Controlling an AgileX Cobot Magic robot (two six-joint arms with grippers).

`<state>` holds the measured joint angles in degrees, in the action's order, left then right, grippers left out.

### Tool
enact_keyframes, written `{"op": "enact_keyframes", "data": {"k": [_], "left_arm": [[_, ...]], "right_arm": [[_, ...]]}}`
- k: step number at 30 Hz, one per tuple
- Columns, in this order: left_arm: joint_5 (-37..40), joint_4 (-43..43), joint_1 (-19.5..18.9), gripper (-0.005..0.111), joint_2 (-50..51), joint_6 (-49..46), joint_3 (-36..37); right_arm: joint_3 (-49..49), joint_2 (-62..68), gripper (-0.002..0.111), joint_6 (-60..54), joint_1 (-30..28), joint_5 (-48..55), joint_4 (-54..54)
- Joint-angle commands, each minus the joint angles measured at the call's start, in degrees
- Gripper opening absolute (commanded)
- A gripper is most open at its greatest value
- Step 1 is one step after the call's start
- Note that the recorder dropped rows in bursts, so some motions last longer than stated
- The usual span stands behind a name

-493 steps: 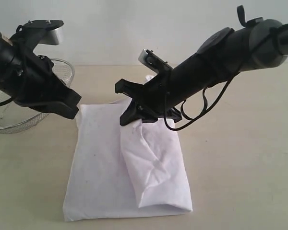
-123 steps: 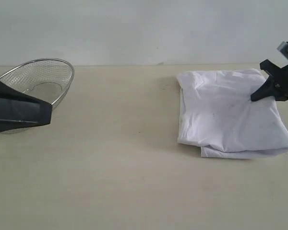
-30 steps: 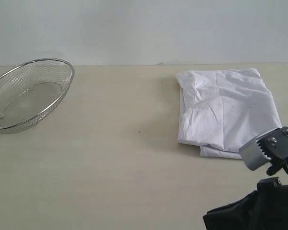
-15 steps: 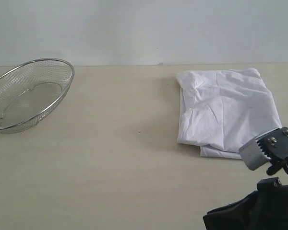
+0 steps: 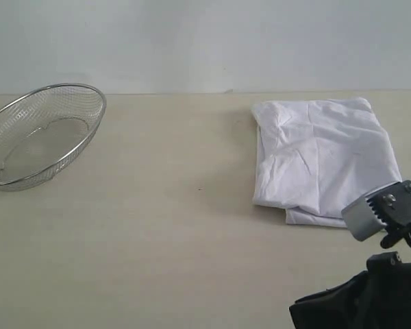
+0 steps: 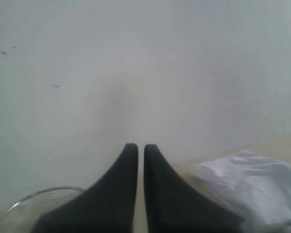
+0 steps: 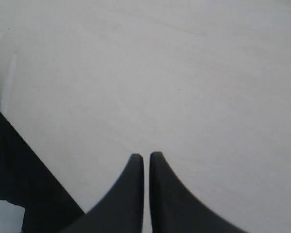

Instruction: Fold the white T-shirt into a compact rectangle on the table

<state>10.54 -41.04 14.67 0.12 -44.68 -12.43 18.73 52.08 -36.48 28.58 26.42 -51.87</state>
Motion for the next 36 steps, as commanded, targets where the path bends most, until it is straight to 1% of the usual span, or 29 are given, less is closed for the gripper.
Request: {"op": "enact_keyframes", "data": {"k": [1,3,4,5,6,7,11,12,14,15,18,21,23,25,26,32,36], "left_arm": [[-16.44,2.57,-0.23,0.005,-0.12,-0.21,8.62],[-23.92,-0.98,-0.23,0.005,-0.12,1.15,12.04],[-27.15,-3.51,-0.23,0.005,-0.12,2.19,12.43],[-28.43,-5.77,-0.23,0.005,-0.12,2.91,12.43],[-28.21,-9.15,-0.23,0.005,-0.11,-0.16,12.43],[-27.88,-9.69,-0.23,0.005,-0.11,-2.56,12.43],[-25.7,-8.89,-0.23,0.005,-0.11,-2.67,12.43],[-23.28,-6.86,-0.23,0.005,-0.11,-2.43,12.43],[-17.59,1.62,-0.23,0.005,-0.11,1.16,12.43],[-13.83,7.81,-0.23,0.005,-0.11,6.13,12.43],[-6.44,20.02,-0.23,0.005,-0.11,18.3,12.43],[-1.49,27.34,-0.23,0.005,-0.11,27.79,12.43],[1.08,29.79,-0.23,0.005,-0.11,32.79,12.43],[4.86,29.95,-0.23,0.005,-0.11,34.69,12.43],[5.41,29.95,-0.23,0.005,-0.11,35.59,12.43],[3.81,29.52,-0.23,0.005,-0.11,37.29,12.43],[5.83,29.52,-0.43,0.005,-0.11,37.28,12.43]], "right_arm": [[0.1,-0.23,0.0,-0.02,0.03,-0.46,-0.06],[0.1,-0.23,0.0,-0.02,0.03,-0.46,-0.06],[0.1,-0.23,0.0,-0.02,0.03,-0.46,-0.06],[0.1,-0.23,0.0,-0.02,0.03,-0.46,-0.06],[0.1,-0.23,0.0,-0.02,0.03,-0.58,-0.06],[0.1,-0.23,0.0,-0.02,0.03,-0.58,-0.06],[0.1,-0.23,0.0,-0.02,0.03,-0.58,-0.06],[0.1,-0.23,0.0,-0.02,0.03,-0.58,-0.06],[0.1,-0.23,0.0,-0.02,0.03,-0.58,-0.06],[0.1,-0.23,0.0,-0.02,0.03,-0.58,-0.06],[0.1,-0.23,0.0,-0.02,0.03,-1.05,-0.06],[0.1,-0.23,0.0,-0.02,0.03,-1.46,-0.06],[0.1,-0.23,0.0,-0.02,0.03,-1.46,-0.06],[0.1,-0.23,0.0,-0.02,0.03,-1.46,-0.06],[0.1,-0.23,0.0,-0.02,0.03,-1.46,-0.06],[0.1,-0.23,0.0,-0.02,0.03,-1.46,-0.06],[0.1,-0.23,0.0,0.09,0.03,-1.45,-0.06]]}}
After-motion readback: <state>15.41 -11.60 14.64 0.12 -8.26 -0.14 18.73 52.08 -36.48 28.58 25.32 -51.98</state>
